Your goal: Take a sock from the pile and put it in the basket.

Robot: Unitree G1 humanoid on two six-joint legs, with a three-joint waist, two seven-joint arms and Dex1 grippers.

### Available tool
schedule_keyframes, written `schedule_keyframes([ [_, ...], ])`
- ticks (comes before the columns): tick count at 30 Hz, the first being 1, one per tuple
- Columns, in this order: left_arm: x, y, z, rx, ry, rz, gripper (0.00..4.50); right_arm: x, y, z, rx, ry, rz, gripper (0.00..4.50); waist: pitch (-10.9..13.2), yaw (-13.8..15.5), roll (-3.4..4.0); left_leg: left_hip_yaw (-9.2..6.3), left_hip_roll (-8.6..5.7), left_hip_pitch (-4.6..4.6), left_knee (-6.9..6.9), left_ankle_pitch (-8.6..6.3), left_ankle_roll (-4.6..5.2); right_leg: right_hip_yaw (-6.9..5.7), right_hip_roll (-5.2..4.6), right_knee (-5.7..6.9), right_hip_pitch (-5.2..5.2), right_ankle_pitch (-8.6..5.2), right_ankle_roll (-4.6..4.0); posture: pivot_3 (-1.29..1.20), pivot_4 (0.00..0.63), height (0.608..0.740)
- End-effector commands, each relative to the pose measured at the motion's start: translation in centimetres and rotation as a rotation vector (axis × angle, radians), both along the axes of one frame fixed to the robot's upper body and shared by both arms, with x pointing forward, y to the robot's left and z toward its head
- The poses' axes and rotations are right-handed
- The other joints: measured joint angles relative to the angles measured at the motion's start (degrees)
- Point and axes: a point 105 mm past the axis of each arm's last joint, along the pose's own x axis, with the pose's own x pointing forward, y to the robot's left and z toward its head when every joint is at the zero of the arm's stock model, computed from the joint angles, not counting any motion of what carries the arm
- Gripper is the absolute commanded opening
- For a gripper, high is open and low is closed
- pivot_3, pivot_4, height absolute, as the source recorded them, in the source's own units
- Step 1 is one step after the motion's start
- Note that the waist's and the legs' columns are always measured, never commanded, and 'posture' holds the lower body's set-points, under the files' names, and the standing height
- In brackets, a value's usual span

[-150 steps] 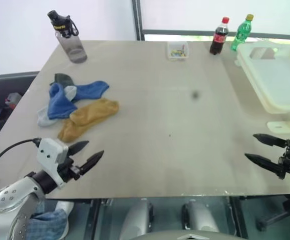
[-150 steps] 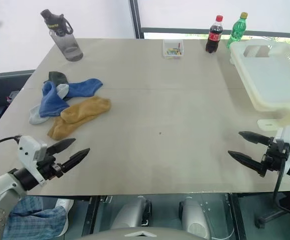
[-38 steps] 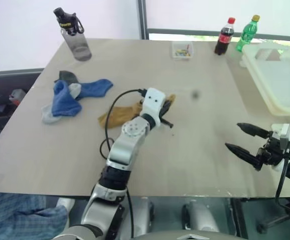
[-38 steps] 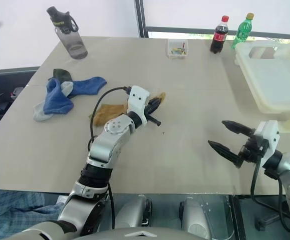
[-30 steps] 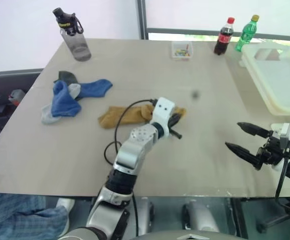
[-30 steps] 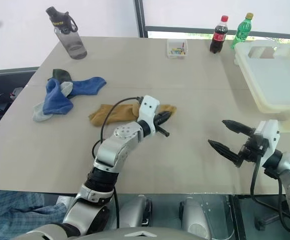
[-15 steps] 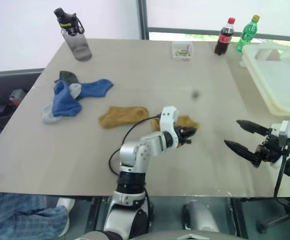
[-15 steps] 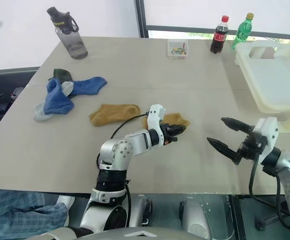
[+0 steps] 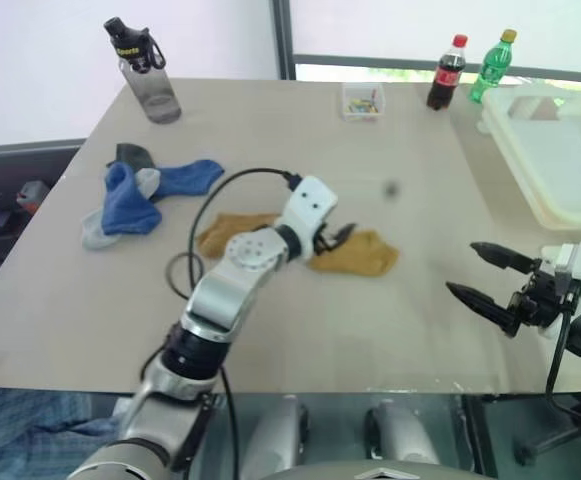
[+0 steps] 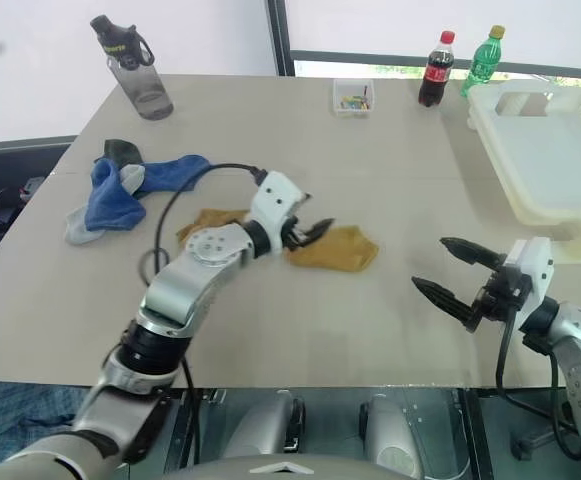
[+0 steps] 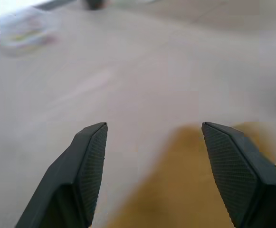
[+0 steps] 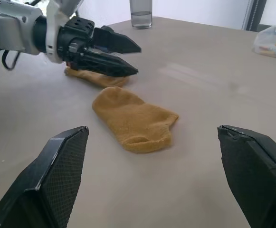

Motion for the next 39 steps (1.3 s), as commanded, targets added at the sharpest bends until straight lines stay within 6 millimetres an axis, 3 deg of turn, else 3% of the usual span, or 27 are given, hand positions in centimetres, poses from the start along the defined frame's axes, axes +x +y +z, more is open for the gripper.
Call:
schedule_keyframes([
  [1, 0.0, 0.0, -1.9, 0.065, -0.021, -0.035, 3.37, 0.0, 0.3, 0.6, 0.002, -0.041, 0.006, 4.50, 0.00, 0.22, 0.00, -0.02, -0.02, -0.03, 0.01, 0.00, 0.01, -0.04, -0.04, -0.02, 0.00, 0.00, 0.00, 0.00, 0.150, 0.740],
  [6, -0.6, -0.8, -4.8, 0.070, 0.037, -0.086, 3.37, 0.1, 0.4, 0.5, -0.005, -0.046, 0.003, 4.50, 0.02, 0.17, -0.01, -0.02, -0.03, -0.10, 0.05, -0.02, 0.03, -0.04, -0.08, -0.04, -0.02, 0.00, 0.01, 0.00, 0.150, 0.740],
  [12, -2.5, -1.2, -5.7, 0.021, 0.136, -0.091, 3.37, 0.2, 1.0, 0.4, -0.003, -0.043, 0.012, 4.50, 0.00, 0.00, 0.02, -0.02, -0.02, -0.03, 0.06, -0.07, 0.12, -0.04, -0.07, 0.03, 0.00, 0.00, 0.01, 0.00, 0.150, 0.740],
  [16, -5.0, -1.1, -6.2, 0.017, 0.195, -0.095, 3.37, 0.4, 1.3, 0.3, -0.020, -0.053, -0.002, 4.50, -0.01, -0.09, 0.05, 0.00, 0.00, -0.04, 0.06, -0.08, 0.14, -0.02, -0.07, 0.02, -0.01, 0.00, 0.01, 0.00, 0.150, 0.740],
  [20, -7.1, -1.4, -6.6, 0.008, 0.245, -0.108, 3.37, 1.8, 2.1, -1.3, -0.149, -0.073, -0.058, 4.50, -0.03, -0.09, 0.06, -0.01, 0.03, -0.01, 0.06, -0.08, 0.15, 0.04, -0.08, 0.03, 0.01, 0.00, 0.01, 0.00, 0.150, 0.740],
  [24, -7.1, -1.1, -6.5, 0.015, 0.243, -0.095, 3.37, 3.5, 2.5, -3.4, -0.223, 0.009, -0.159, 4.50, -0.04, -0.01, 0.09, -0.05, 0.02, 0.03, 0.07, -0.08, 0.15, -0.01, -0.07, 0.11, 0.02, 0.00, 0.01, 0.00, 0.150, 0.740],
  [29, -6.9, -0.7, -6.6, 0.034, 0.240, -0.096, 3.37, 5.3, 4.3, -3.8, -0.194, 0.065, -0.189, 4.50, -0.05, -0.18, 0.10, 0.00, 0.02, 0.03, 0.06, -0.06, 0.11, -0.02, -0.05, 0.10, -0.01, 0.00, 0.00, 0.00, 0.150, 0.740],
  [32, -7.0, -0.5, -6.7, 0.042, 0.237, -0.101, 3.37, 5.3, 5.5, -5.9, -0.231, 0.191, -0.170, 4.50, -0.05, -0.13, 0.10, 0.00, 0.02, 0.03, 0.06, -0.06, 0.11, -0.02, -0.04, 0.09, -0.01, 0.00, 0.00, 0.00, 0.150, 0.740],
  [36, -7.3, -0.3, -6.8, 0.047, 0.239, -0.111, 3.37, 4.9, 6.6, -6.5, -0.184, 0.287, -0.157, 4.50, -0.07, -0.09, 0.14, -0.03, 0.03, -0.01, 0.04, -0.07, 0.11, -0.04, -0.05, 0.06, -0.02, -0.01, -0.01, 0.00, 0.150, 0.740],
  [39, -7.5, -0.1, -6.8, 0.049, 0.243, -0.112, 3.42, 4.4, 6.7, -6.6, -0.190, 0.292, -0.139, 3.17, -0.09, -0.15, 0.13, -0.01, 0.01, 0.01, 0.05, -0.09, 0.15, -0.03, -0.07, 0.04, -0.01, 0.00, 0.00, 0.00, 0.150, 0.740],
])
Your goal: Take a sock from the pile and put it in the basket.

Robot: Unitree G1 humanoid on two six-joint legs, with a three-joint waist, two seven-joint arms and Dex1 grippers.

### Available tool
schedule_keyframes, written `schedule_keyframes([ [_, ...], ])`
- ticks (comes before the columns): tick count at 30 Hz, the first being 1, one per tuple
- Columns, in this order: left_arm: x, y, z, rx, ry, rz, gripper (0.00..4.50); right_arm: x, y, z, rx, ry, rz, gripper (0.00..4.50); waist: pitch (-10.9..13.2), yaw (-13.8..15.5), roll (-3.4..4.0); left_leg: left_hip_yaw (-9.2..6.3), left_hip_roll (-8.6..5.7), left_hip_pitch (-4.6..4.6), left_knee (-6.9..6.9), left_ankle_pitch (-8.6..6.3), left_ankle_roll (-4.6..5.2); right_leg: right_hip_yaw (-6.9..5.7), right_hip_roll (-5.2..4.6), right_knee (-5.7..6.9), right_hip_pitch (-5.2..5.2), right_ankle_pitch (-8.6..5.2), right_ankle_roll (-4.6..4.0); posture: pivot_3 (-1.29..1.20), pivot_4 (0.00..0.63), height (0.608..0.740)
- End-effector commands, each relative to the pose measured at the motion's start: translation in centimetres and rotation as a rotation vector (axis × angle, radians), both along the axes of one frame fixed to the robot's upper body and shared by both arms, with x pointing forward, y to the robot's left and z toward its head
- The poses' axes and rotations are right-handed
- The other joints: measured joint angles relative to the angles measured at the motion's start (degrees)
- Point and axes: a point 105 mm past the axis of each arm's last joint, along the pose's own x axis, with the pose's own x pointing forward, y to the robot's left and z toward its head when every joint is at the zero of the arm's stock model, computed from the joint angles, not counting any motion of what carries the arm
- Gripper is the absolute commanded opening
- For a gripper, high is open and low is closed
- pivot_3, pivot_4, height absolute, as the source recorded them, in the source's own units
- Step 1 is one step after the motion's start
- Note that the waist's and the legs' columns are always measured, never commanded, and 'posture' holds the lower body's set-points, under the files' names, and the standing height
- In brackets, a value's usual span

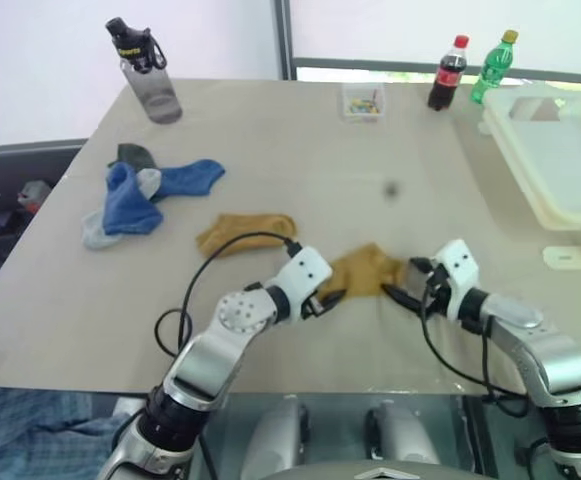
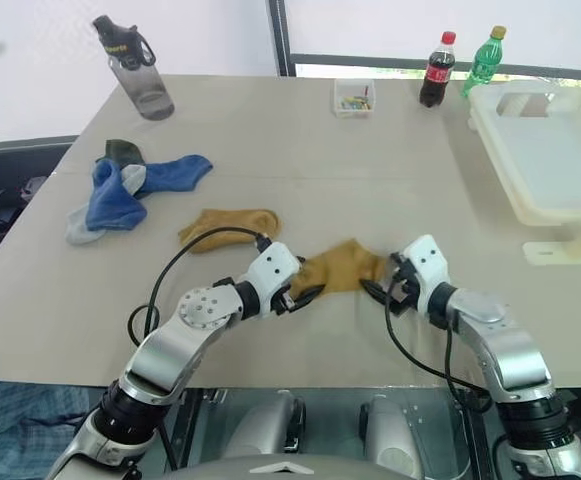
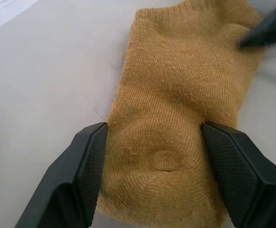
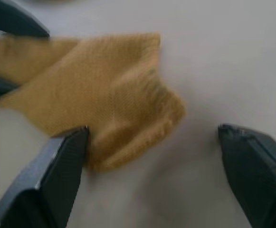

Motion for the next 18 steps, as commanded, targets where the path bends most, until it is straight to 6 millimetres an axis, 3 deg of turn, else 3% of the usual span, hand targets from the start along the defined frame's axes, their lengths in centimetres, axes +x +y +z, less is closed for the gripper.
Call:
schedule_keyframes([
  [1, -0.6, 0.3, -0.5, 0.015, 0.025, -0.008, 3.42, -0.8, 0.2, 0.3, 0.008, 0.007, 0.026, 2.63, -0.01, 0.02, 0.01, -0.01, 0.00, 0.00, 0.00, 0.00, 0.01, -0.01, 0.00, 0.00, 0.00, 0.00, 0.00, 0.00, 0.150, 0.740],
  [6, -1.3, 0.5, -0.6, 0.016, 0.044, -0.024, 3.42, -1.7, 0.2, 0.5, 0.025, 0.023, 0.039, 0.24, -0.01, -0.03, 0.01, -0.01, 0.02, 0.00, -0.01, -0.01, 0.01, 0.00, 0.03, 0.01, -0.01, 0.00, 0.00, 0.00, 0.150, 0.740],
  [7, -1.5, 0.5, -0.6, 0.014, 0.048, -0.027, 3.42, -2.1, 0.3, 0.5, 0.031, 0.034, 0.049, 0.03, -0.01, 0.00, 0.02, -0.02, 0.02, 0.00, -0.02, -0.01, 0.01, 0.00, 0.03, 0.01, 0.00, 0.00, 0.00, 0.00, 0.150, 0.740],
  [12, -2.0, 1.0, -0.5, 0.014, 0.069, -0.037, 3.42, -3.9, 0.5, 0.7, 0.042, 0.079, 0.094, 0.03, -0.01, 0.06, 0.02, -0.04, 0.02, 0.00, -0.02, -0.01, 0.02, -0.01, 0.02, 0.00, 0.00, 0.00, 0.00, 0.00, 0.150, 0.740],
  [18, -2.3, 0.9, -0.3, 0.002, 0.087, -0.052, 3.42, -4.3, 0.1, 0.9, 0.039, 0.129, 0.071, 0.03, -0.01, 0.01, 0.02, -0.03, 0.03, 0.01, -0.01, -0.01, 0.02, -0.02, 0.02, 0.02, 0.00, 0.00, 0.00, 0.00, 0.150, 0.740],
])
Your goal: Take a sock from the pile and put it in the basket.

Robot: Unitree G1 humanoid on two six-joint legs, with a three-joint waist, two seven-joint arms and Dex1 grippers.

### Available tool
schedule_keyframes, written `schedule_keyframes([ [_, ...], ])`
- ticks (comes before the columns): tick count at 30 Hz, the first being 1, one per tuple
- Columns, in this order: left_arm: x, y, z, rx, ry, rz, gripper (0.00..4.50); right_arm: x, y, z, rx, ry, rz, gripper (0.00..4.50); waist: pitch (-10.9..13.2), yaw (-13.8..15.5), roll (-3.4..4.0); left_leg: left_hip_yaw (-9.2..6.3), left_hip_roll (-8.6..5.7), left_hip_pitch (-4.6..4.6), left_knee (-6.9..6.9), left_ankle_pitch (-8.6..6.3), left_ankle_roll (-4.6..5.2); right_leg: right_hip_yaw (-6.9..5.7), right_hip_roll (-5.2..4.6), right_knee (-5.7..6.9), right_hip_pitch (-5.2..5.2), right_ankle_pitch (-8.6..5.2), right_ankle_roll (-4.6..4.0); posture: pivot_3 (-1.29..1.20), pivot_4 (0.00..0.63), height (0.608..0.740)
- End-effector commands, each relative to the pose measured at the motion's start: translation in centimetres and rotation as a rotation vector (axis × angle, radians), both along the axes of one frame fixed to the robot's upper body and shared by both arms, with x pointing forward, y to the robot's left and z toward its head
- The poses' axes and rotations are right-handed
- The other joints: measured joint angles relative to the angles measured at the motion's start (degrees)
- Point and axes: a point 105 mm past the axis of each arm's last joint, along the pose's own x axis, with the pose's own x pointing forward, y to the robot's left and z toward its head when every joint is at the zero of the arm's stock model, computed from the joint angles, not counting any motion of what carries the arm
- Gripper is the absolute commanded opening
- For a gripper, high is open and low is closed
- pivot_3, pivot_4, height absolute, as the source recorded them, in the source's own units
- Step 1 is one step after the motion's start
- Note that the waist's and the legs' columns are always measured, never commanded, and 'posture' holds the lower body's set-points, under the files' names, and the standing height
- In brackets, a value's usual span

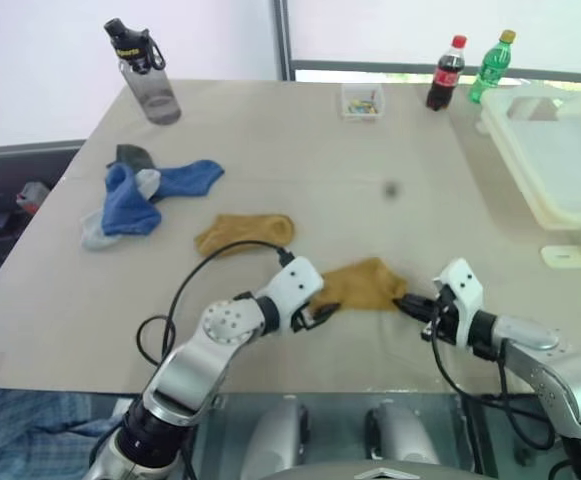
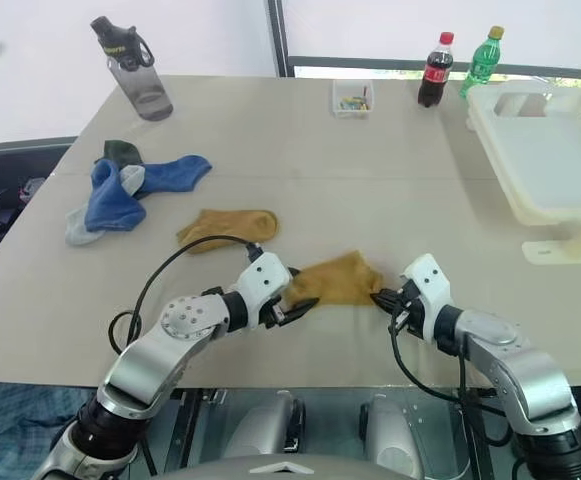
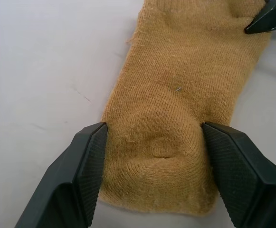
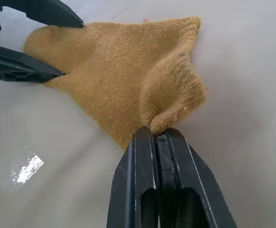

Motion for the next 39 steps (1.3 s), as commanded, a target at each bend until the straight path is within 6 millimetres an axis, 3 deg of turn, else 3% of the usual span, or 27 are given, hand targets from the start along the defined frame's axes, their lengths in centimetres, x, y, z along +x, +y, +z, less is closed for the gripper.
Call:
schedule_keyframes([
  [1, -0.5, 0.0, -0.1, 0.003, 0.014, -0.017, 3.42, -0.4, -0.1, 1.3, 0.010, 0.000, 0.021, 0.03, 0.00, 0.03, 0.00, -0.01, 0.00, 0.00, 0.00, 0.00, 0.00, 0.00, 0.00, 0.00, 0.00, 0.00, 0.00, 0.00, 0.150, 0.740],
  [5, -0.4, 0.0, 0.0, -0.003, 0.011, -0.017, 3.42, -0.5, -0.5, 1.5, -0.002, -0.007, 0.031, 1.22, 0.00, 0.05, 0.00, 0.00, -0.01, -0.01, 0.00, -0.01, 0.01, 0.00, 0.00, -0.03, 0.00, 0.00, 0.00, 0.00, 0.150, 0.740],
  [6, -0.4, 0.0, 0.0, -0.005, 0.010, -0.016, 3.42, -0.3, -0.8, 1.6, -0.019, -0.019, 0.016, 1.90, 0.00, 0.04, 0.00, 0.01, -0.01, -0.02, 0.00, -0.01, 0.01, 0.00, 0.00, -0.03, 0.00, 0.00, 0.00, 0.00, 0.150, 0.740],
  [9, -0.2, 0.1, 0.4, -0.008, -0.017, -0.007, 3.42, -0.7, -1.4, 2.0, -0.026, -0.022, 0.043, 3.15, 0.00, 0.04, -0.01, 0.01, -0.01, -0.01, 0.00, -0.01, 0.01, 0.00, 0.00, -0.02, 0.00, 0.00, 0.00, 0.00, 0.150, 0.740],
  [13, 1.0, 0.3, 1.9, -0.039, -0.120, 0.029, 3.42, -1.0, -2.0, 3.8, 0.019, -0.076, 0.085, 3.15, 0.03, 0.11, -0.02, 0.00, -0.01, -0.05, 0.00, -0.01, 0.02, -0.01, 0.00, -0.04, 0.00, 0.00, 0.00, 0.00, 0.150, 0.740],
  [15, 2.2, 0.7, 3.6, -0.088, -0.218, 0.078, 3.42, -1.1, -2.3, 5.0, 0.052, -0.131, 0.113, 3.15, 0.03, 0.11, -0.02, 0.00, -0.01, -0.04, 0.00, -0.01, 0.02, -0.01, 0.00, -0.04, 0.00, 0.00, 0.00, 0.00, 0.150, 0.740],
  [18, 4.0, 2.3, 5.8, -0.138, -0.311, 0.167, 3.42, -1.5, -2.9, 7.2, 0.090, -0.240, 0.183, 3.15, 0.07, 0.15, -0.08, -0.03, 0.00, -0.05, 0.01, -0.01, 0.02, -0.03, 0.00, -0.04, 0.01, 0.00, 0.01, 0.00, 0.150, 0.740],
  [22, 6.0, 5.3, 6.6, -0.087, -0.371, 0.288, 3.42, -1.8, -3.4, 9.1, 0.121, -0.332, 0.239, 3.15, 0.07, 0.02, -0.08, -0.02, -0.01, -0.04, 0.01, -0.01, 0.02, -0.04, 0.03, -0.04, 0.01, 0.00, 0.01, 0.00, 0.150, 0.740],
  [28, 7.8, 8.2, 5.3, 0.006, -0.384, 0.392, 3.42, -1.8, -3.4, 10.6, 0.148, -0.392, 0.254, 3.15, 0.08, 0.13, -0.11, 0.01, -0.02, -0.04, 0.01, -0.02, 0.04, -0.02, 0.02, -0.04, 0.00, 0.01, 0.01, 0.00, 0.150, 0.740],
  [33, 8.1, 8.7, 2.9, 0.076, -0.351, 0.383, 3.42, -1.7, -3.3, 10.7, 0.150, -0.404, 0.259, 3.15, 0.08, 0.19, -0.10, 0.01, -0.02, -0.05, 0.01, -0.02, 0.04, -0.02, 0.00, -0.05, 0.00, 0.01, 0.01, 0.00, 0.150, 0.740],
  [39, 8.0, 7.8, 2.0, 0.059, -0.329, 0.332, 3.42, -1.6, -3.1, 10.6, 0.151, -0.409, 0.256, 3.15, 0.08, 0.22, -0.10, -0.01, -0.03, -0.06, 0.02, -0.02, 0.04, -0.03, -0.04, -0.03, 0.00, 0.01, 0.01, 0.00, 0.150, 0.740],
])
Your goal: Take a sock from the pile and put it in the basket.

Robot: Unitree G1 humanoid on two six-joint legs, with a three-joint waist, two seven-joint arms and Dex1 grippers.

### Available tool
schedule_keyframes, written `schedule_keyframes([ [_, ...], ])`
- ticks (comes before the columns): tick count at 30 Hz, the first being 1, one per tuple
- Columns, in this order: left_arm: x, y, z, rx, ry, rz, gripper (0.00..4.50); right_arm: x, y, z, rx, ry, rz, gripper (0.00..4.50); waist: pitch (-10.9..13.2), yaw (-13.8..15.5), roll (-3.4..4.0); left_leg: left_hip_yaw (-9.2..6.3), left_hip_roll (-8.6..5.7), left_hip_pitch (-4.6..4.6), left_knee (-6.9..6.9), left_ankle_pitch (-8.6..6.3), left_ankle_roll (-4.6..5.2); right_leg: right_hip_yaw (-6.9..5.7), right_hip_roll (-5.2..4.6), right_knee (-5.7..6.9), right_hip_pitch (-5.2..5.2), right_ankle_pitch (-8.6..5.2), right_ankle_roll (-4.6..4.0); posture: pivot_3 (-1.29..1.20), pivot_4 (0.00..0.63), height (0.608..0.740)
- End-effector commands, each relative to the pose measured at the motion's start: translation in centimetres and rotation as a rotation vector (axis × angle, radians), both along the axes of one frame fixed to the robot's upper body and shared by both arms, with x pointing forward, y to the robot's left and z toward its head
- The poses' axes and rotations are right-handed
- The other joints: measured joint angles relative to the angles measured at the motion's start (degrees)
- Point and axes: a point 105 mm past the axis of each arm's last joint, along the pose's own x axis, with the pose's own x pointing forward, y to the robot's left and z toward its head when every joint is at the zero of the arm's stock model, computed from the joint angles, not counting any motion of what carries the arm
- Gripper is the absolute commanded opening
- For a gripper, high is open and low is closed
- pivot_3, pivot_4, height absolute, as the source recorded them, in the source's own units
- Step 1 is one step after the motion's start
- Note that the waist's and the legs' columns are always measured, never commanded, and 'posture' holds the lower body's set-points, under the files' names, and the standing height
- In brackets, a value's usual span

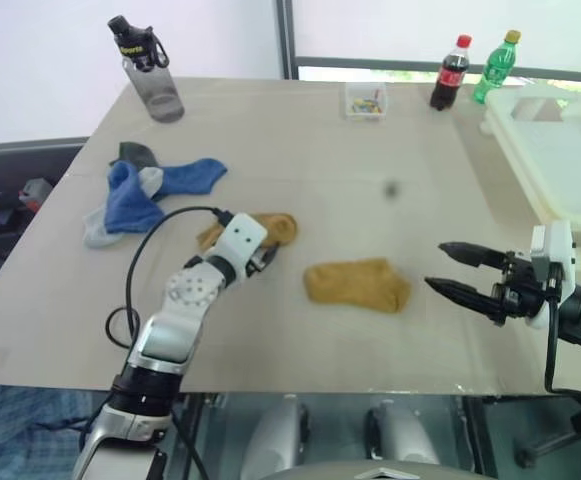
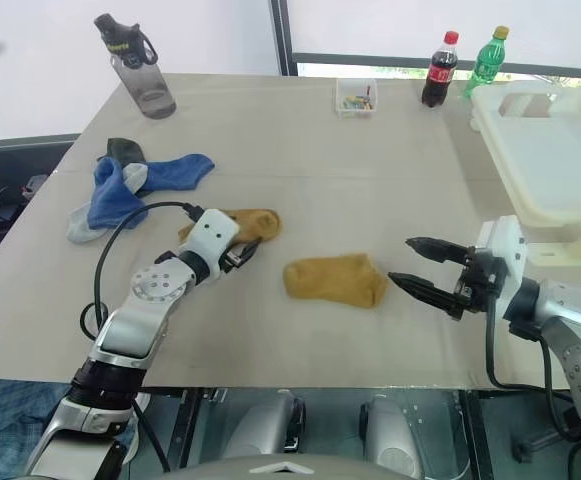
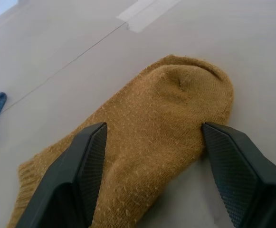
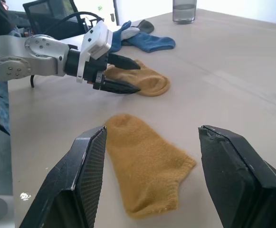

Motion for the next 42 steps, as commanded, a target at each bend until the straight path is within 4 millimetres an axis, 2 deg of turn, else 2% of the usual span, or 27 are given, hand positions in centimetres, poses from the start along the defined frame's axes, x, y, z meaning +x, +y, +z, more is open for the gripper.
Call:
schedule_keyframes([
  [1, -0.1, -0.9, -0.1, 0.002, 0.000, -0.052, 3.42, 0.0, 0.1, 1.0, 0.002, -0.052, 0.005, 3.15, 0.00, 0.00, 0.00, 0.00, 0.00, 0.00, 0.00, 0.00, 0.00, 0.00, 0.00, 0.01, 0.00, 0.00, 0.00, 0.00, 0.150, 0.740],
  [6, 0.1, -0.9, -0.8, 0.003, 0.023, -0.064, 3.42, -0.1, 0.4, 0.9, 0.008, -0.051, 0.009, 3.15, -0.01, 0.05, 0.01, 0.00, 0.00, 0.00, 0.01, 0.00, 0.00, 0.00, -0.01, 0.01, 0.00, 0.00, 0.00, 0.00, 0.150, 0.740],
  [9, 0.5, -1.0, -1.0, -0.002, 0.036, -0.068, 2.65, 0.0, 0.5, 0.9, 0.012, -0.052, 0.011, 3.19, -0.01, 0.08, 0.01, 0.00, -0.01, 0.01, 0.02, 0.00, 0.00, -0.01, -0.01, 0.01, 0.01, 0.00, 0.00, 0.00, 0.150, 0.740],
  [13, 1.0, -1.4, -1.5, 0.000, 0.057, -0.079, 0.81, 0.0, 0.6, 1.0, 0.016, -0.056, 0.010, 3.19, -0.01, 0.00, 0.01, 0.00, -0.01, 0.03, 0.03, 0.00, 0.00, -0.02, 0.01, 0.06, 0.02, 0.01, 0.01, 0.00, 0.150, 0.740],
  [14, 1.1, -1.5, -1.6, 0.003, 0.066, -0.082, 0.19, 0.0, 0.6, 1.0, 0.017, -0.058, 0.008, 3.19, -0.01, -0.04, 0.01, 0.00, -0.01, 0.04, 0.03, 0.00, 0.00, -0.02, 0.02, 0.07, 0.02, 0.00, 0.01, 0.00, 0.150, 0.740],
  [15, 1.1, -1.5, -1.7, 0.005, 0.072, -0.084, 0.05, 0.0, 0.7, 1.0, 0.017, -0.059, 0.008, 3.19, -0.01, -0.04, 0.01, 0.01, -0.01, 0.04, 0.03, 0.00, 0.00, -0.01, 0.02, 0.08, 0.02, 0.00, 0.01, 0.00, 0.150, 0.740],
  [22, 2.5, -1.9, -1.2, -0.071, 0.060, -0.047, 0.05, 0.1, 0.8, 1.0, 0.029, -0.060, -0.002, 3.19, -0.02, 0.14, 0.02, -0.01, -0.03, 0.04, 0.07, 0.00, 0.00, -0.03, 0.01, 0.08, 0.03, 0.01, 0.02, 0.00, 0.150, 0.740],
  [26, 3.8, -3.2, -0.3, -0.048, 0.011, -0.093, 0.05, 0.2, 1.0, 1.0, 0.033, -0.060, 0.000, 3.19, -0.02, 0.01, 0.02, 0.00, -0.04, 0.04, 0.08, 0.00, 0.00, -0.03, 0.02, 0.10, 0.03, 0.02, 0.03, 0.00, 0.150, 0.740],
  [30, 4.7, -5.5, 0.4, 0.006, -0.025, -0.187, 0.05, 0.4, 1.1, 1.1, 0.033, -0.065, 0.003, 3.19, -0.01, 0.05, 0.00, 0.00, -0.08, 0.03, 0.08, 0.00, 0.00, -0.06, 0.02, 0.09, 0.03, 0.02, 0.03, 0.00, 0.150, 0.740],
  [35, 4.7, -9.0, 0.7, 0.006, -0.042, -0.300, 0.05, 0.4, 1.2, 1.1, 0.031, -0.065, 0.004, 3.19, 0.00, 0.03, -0.01, 0.02, -0.10, -0.09, 0.08, 0.00, 0.01, -0.04, 0.01, -0.03, -0.01, 0.02, 0.04, 0.00, 0.150, 0.740],
  [42, 4.5, -13.6, 3.9, -0.135, -0.089, -0.380, 0.05, 0.5, 1.4, 1.1, 0.038, -0.068, -0.001, 3.19, 0.03, -0.03, -0.05, 0.01, -0.10, -0.10, 0.09, -0.01, 0.02, -0.05, 0.01, -0.02, -0.01, 0.02, 0.05, 0.00, 0.150, 0.740],
])
